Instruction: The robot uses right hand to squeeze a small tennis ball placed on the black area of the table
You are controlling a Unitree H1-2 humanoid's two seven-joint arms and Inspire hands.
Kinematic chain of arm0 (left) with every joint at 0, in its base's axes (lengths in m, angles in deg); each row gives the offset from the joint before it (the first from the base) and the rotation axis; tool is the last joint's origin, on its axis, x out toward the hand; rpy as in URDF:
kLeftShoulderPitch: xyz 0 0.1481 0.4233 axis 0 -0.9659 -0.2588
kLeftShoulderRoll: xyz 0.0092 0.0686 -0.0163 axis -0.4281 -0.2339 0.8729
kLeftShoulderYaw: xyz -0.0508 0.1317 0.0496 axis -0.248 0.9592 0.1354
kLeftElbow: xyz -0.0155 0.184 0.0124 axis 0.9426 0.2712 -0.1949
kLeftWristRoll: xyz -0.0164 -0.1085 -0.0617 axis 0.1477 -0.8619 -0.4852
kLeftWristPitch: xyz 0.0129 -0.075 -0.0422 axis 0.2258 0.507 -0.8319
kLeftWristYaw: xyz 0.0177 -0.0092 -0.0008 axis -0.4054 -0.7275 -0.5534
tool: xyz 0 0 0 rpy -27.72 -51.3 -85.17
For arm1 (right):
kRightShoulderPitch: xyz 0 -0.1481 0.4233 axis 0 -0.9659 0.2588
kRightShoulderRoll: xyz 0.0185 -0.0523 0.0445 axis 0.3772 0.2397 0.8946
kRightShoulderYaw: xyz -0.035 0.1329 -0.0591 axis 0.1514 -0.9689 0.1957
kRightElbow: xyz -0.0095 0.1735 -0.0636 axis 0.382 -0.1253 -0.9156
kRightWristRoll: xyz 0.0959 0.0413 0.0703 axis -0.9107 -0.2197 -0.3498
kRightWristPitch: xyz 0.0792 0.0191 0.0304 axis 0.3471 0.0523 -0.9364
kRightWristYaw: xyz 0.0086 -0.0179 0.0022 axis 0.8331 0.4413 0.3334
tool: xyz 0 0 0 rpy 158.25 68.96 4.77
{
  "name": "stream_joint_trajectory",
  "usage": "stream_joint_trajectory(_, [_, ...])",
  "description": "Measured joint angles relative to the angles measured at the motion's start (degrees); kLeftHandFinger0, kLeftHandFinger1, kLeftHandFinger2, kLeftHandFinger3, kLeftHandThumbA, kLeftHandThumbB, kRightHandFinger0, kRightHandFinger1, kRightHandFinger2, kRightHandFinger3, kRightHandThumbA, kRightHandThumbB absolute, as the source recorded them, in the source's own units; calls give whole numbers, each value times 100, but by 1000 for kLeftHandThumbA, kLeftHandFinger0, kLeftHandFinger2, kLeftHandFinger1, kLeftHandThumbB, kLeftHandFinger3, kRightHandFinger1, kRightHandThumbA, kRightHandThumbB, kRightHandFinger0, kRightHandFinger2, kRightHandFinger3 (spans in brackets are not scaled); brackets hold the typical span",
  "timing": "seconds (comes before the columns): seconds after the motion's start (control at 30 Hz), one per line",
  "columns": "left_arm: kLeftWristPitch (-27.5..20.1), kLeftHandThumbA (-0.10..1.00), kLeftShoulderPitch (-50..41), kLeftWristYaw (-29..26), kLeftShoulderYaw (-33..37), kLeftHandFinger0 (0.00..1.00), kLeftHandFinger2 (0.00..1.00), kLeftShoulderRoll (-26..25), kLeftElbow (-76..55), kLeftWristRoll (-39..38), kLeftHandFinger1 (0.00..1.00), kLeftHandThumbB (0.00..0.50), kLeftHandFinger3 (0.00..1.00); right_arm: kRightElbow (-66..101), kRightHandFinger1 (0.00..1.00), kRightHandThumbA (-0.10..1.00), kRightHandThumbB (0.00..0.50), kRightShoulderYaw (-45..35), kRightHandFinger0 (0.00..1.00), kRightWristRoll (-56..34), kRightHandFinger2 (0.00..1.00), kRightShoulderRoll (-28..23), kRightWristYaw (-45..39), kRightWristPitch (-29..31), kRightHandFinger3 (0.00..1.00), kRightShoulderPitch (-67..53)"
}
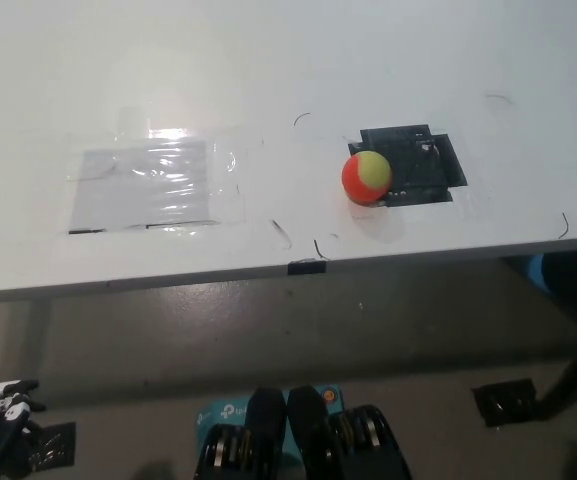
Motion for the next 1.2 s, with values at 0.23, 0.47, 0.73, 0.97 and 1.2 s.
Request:
stream_joint_trajectory(0.23, [62,468,-1,9,11,311,390,-60,0,1,289,69,537,1304,0,-21,315,152,0,-234,58,-148,-175,-173,438,888])
stream_joint_trajectory(0.47, [115,465,-77,8,14,331,404,-66,-1,1,305,85,535,1863,94,282,297,702,73,-158,310,-275,-409,-551,673,1766])
stream_joint_trajectory(0.73, [220,434,-106,8,16,295,377,-65,-2,1,281,76,526,1430,203,449,346,1551,139,347,525,-603,-735,-721,825,2502])
stream_joint_trajectory(0.97, [239,424,-106,16,27,296,373,-68,-2,4,280,82,518,567,379,509,356,2091,227,643,705,-586,-922,-856,1000,3087])
stream_joint_trajectory(1.2, [292,442,-73,19,31,293,369,-71,10,4,272,95,530,-122,1000,765,377,2569,1000,1000,1000,-600,-1130,-1083,1000,3660])
